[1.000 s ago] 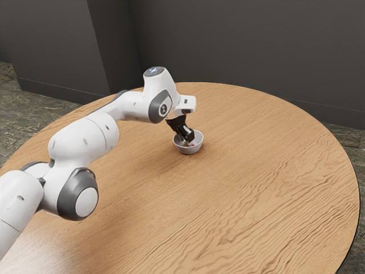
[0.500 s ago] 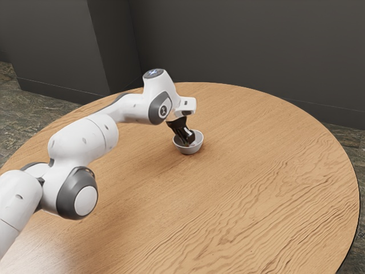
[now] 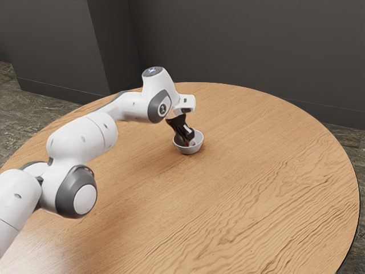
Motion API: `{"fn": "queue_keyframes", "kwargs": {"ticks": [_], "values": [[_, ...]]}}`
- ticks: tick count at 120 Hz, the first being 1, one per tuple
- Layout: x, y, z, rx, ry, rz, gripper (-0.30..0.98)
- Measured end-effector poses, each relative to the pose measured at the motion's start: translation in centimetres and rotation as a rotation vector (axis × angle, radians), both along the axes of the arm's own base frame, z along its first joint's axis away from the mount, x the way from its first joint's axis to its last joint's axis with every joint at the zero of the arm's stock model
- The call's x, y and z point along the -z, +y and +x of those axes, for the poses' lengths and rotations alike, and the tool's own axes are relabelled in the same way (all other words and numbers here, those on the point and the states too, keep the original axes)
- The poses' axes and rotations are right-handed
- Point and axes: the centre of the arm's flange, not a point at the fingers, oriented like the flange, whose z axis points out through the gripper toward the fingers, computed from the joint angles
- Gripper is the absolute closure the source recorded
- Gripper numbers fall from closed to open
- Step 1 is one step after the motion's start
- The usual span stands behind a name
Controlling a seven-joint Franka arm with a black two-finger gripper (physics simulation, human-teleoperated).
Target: Take strawberry from the bowl
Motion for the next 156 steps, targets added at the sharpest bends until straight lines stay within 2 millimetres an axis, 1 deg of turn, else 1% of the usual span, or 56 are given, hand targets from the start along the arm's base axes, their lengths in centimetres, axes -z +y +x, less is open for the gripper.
{"fn": "queue_keyframes", "kwargs": {"ticks": [17, 29, 37, 41, 45, 51, 57, 63, 70, 79, 87, 102, 114, 125, 145, 151, 156], "values": [[-2.3, -0.2, 0.1, 0.003, -0.019, 0.007, 0.68], [-4.0, -0.8, -0.2, 0.011, -0.017, 0.009, 0.69], [-5.5, -1.4, -0.4, 0.020, -0.020, 0.012, 0.70], [-6.7, -2.1, -0.5, 0.029, -0.028, 0.013, 0.70], [-7.8, -3.3, -0.7, 0.043, -0.037, 0.014, 0.70], [-9.0, -5.8, -0.9, 0.073, -0.047, 0.013, 0.70], [-9.4, -8.5, -1.3, 0.107, -0.049, -0.004, 0.70], [-9.2, -11.3, -1.7, 0.140, -0.044, -0.017, 0.70], [-8.1, -13.6, -2.1, 0.168, -0.025, -0.030, 0.70], [-5.8, -15.7, -2.6, 0.194, 0.008, -0.038, 0.70], [-4.1, -16.9, -2.9, 0.207, 0.029, -0.044, 0.70], [-1.7, -17.8, -3.2, 0.216, 0.057, -0.058, 0.70], [-1.1, -18.6, -3.4, 0.223, 0.066, -0.074, 0.71], [-0.6, -19.0, -3.6, 0.226, 0.071, -0.082, 0.69], [-0.6, -20.0, -3.9, 0.240, 0.077, -0.120, 0.38], [-0.5, -20.3, -4.0, 0.245, 0.083, -0.126, 0.30], [-1.0, -20.3, -4.2, 0.248, 0.088, -0.123, 0.25]]}}
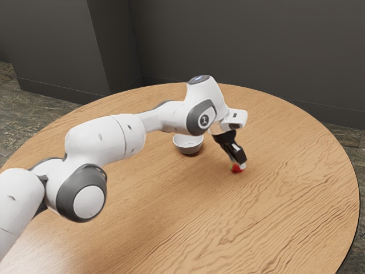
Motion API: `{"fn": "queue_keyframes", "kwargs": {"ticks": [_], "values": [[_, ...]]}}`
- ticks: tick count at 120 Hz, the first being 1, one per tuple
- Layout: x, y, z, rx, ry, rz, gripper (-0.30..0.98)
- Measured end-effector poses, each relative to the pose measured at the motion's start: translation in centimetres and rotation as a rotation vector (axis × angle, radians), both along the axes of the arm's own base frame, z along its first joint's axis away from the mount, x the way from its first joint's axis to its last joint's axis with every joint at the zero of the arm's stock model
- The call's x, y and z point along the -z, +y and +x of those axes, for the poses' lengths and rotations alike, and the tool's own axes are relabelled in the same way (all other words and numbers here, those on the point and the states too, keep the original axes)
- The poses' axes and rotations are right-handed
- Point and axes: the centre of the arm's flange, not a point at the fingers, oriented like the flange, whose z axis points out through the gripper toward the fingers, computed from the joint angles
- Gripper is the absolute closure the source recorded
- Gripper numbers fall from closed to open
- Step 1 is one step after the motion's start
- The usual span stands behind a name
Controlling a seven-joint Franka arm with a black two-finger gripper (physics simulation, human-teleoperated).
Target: Take strawberry from the bowl
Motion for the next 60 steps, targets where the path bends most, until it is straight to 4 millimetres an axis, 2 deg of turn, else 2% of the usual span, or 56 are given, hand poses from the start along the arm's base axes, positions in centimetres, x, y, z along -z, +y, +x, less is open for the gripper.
{"fn": "queue_keyframes", "kwargs": {"ticks": [5, 11, 19, 29, 38, 44, 51, 60], "values": [[-1.8, 0.2, -0.5, 0.008, -0.002, 0.023, 0.21], [-5.7, 1.4, -1.3, 0.014, -0.017, 0.072, 0.17], [-10.6, 4.1, -3.0, 0.000, -0.023, 0.130, 0.13], [-17.2, 9.4, -5.5, -0.080, -0.021, 0.207, 0.09], [-22.9, 15.0, -9.0, -0.183, -0.005, 0.245, 0.07], [-25.3, 19.0, -11.0, -0.257, 0.013, 0.260, 0.05], [-27.6, 22.7, -13.1, -0.329, 0.030, 0.265, 0.04], [-29.9, 25.6, -16.2, -0.391, 0.050, 0.257, 0.03]]}}
